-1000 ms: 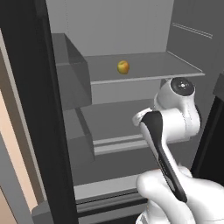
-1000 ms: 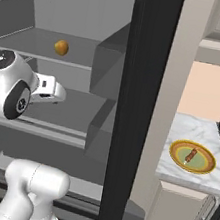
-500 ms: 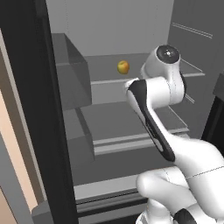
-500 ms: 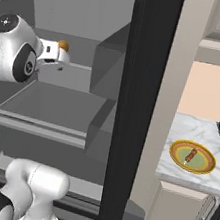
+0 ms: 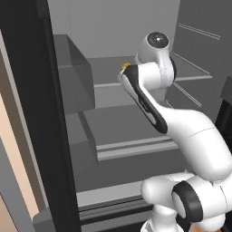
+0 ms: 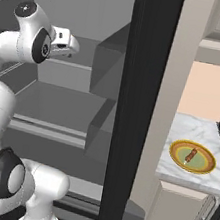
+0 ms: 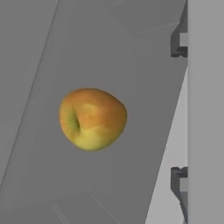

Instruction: Place the cold items (apple and kiwi) from the fridge in one tupperware on the dining counter. Place the warm items (hot dog and kebab skewer) in the stove area in another tupperware.

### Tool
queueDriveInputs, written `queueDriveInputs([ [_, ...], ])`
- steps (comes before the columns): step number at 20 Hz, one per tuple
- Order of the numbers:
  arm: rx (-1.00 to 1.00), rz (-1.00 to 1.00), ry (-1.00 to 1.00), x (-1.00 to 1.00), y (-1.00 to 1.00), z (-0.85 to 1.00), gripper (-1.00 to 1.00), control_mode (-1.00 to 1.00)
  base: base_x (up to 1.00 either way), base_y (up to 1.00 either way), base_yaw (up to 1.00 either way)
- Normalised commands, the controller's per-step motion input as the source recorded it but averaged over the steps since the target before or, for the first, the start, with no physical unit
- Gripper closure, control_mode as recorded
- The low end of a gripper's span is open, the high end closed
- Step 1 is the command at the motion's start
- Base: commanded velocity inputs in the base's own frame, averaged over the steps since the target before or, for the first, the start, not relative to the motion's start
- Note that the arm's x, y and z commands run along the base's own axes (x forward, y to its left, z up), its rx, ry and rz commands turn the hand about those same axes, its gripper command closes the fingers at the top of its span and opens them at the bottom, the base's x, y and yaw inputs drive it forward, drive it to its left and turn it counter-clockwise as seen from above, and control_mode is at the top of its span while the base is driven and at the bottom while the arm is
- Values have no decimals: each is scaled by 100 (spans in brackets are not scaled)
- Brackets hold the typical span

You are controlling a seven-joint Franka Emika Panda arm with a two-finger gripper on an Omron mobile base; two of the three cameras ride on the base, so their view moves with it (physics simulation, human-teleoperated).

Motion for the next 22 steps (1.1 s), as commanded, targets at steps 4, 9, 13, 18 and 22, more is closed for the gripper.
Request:
queueDriveInputs([
  [4,0,0,0,78,16,0,-100,-100,0,0,0],
  [9,0,0,0,52,22,-2,-100,-100,0,0,0],
  [13,0,0,0,25,11,-7,-100,-100,0,0,0],
  [18,0,0,-2,-7,-5,-11,-100,-100,0,0,0],
  [22,0,0,-1,-6,-1,-18,100,-100,0,0,0],
])
